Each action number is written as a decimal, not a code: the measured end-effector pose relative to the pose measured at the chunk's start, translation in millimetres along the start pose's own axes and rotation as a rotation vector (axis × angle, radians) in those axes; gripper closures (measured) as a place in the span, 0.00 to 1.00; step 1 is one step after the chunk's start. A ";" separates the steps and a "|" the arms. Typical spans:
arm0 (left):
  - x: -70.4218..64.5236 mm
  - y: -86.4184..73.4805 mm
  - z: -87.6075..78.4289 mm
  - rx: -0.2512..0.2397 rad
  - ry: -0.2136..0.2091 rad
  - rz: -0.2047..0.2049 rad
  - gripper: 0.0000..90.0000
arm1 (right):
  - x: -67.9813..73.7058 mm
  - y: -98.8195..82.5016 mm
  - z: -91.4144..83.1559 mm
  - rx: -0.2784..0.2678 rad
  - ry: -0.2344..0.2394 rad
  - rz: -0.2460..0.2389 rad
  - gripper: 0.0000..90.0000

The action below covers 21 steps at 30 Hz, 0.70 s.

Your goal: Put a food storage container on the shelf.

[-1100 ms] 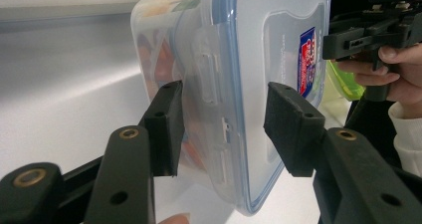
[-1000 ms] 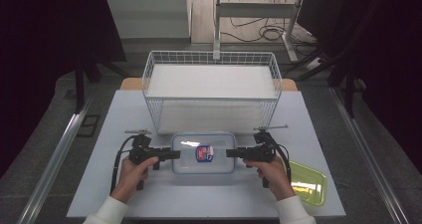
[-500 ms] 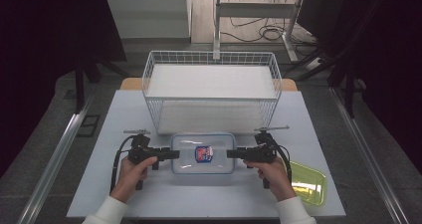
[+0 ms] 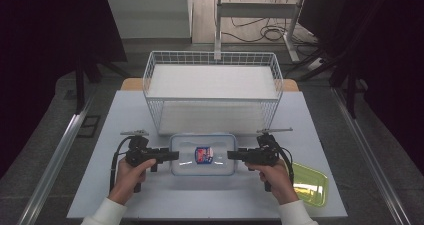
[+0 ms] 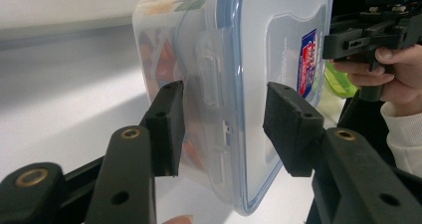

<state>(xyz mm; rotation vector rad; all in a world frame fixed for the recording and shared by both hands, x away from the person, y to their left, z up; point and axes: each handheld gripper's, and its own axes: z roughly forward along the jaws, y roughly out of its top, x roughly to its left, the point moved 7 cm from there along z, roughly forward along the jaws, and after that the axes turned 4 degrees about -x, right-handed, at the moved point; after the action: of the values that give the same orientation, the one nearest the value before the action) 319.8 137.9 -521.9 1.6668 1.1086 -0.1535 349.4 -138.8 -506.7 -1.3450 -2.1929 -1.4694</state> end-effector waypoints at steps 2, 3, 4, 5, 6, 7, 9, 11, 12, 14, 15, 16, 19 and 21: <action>-2.9 1.7 -2.8 -0.009 0.001 0.006 0.57 | 2.4 1.0 -1.3 -0.004 0.001 -0.007 0.55; -4.4 2.7 -5.0 -0.009 0.000 0.014 0.57 | 6.7 2.8 -3.3 -0.013 -0.001 -0.019 0.55; -4.4 2.7 -5.0 -0.009 0.000 0.014 0.57 | 6.7 2.8 -3.3 -0.013 -0.001 -0.019 0.55; -7.4 4.7 -8.2 -0.012 0.001 0.027 0.57 | 9.8 4.0 -4.8 -0.016 -0.002 -0.030 0.55; -7.4 4.7 -8.2 -0.012 0.001 0.027 0.58 | 9.8 4.0 -4.8 -0.016 -0.002 -0.030 0.55; -9.3 6.2 -10.2 -0.016 0.001 0.036 0.58 | 11.8 4.8 -5.9 -0.020 -0.002 -0.035 0.55; -12.1 8.8 -13.2 -0.019 0.000 0.049 0.58 | 17.7 8.0 -9.2 -0.031 -0.001 -0.055 0.55; -16.6 13.8 -17.6 -0.026 0.001 0.069 0.58 | 21.0 10.6 -11.3 -0.037 0.002 -0.066 0.55; -16.6 13.8 -17.6 -0.026 0.001 0.069 0.58 | 22.6 11.8 -12.5 -0.039 0.002 -0.068 0.55; -20.5 17.8 -19.9 -0.033 -0.002 0.081 0.58 | 25.5 14.6 -15.3 -0.046 0.001 -0.080 0.55; -20.5 17.8 -19.9 -0.033 -0.002 0.081 0.58 | 26.4 15.7 -16.4 -0.050 0.001 -0.086 0.55; -23.0 20.6 -21.3 -0.038 -0.004 0.088 0.58 | 28.3 17.3 -18.2 -0.054 -0.002 -0.091 0.55; -26.1 24.5 -23.1 -0.044 -0.011 0.089 0.58 | 30.8 20.2 -21.0 -0.061 -0.004 -0.099 0.55; -28.1 27.2 -24.5 -0.045 -0.011 0.092 0.58 | 33.2 23.8 -23.8 -0.066 -0.003 -0.106 0.55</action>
<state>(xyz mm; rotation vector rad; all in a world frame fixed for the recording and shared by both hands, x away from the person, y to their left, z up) 313.7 141.7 -476.3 1.6709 1.0178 -0.0784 340.7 -136.4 -460.2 -1.2689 -2.2685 -1.5907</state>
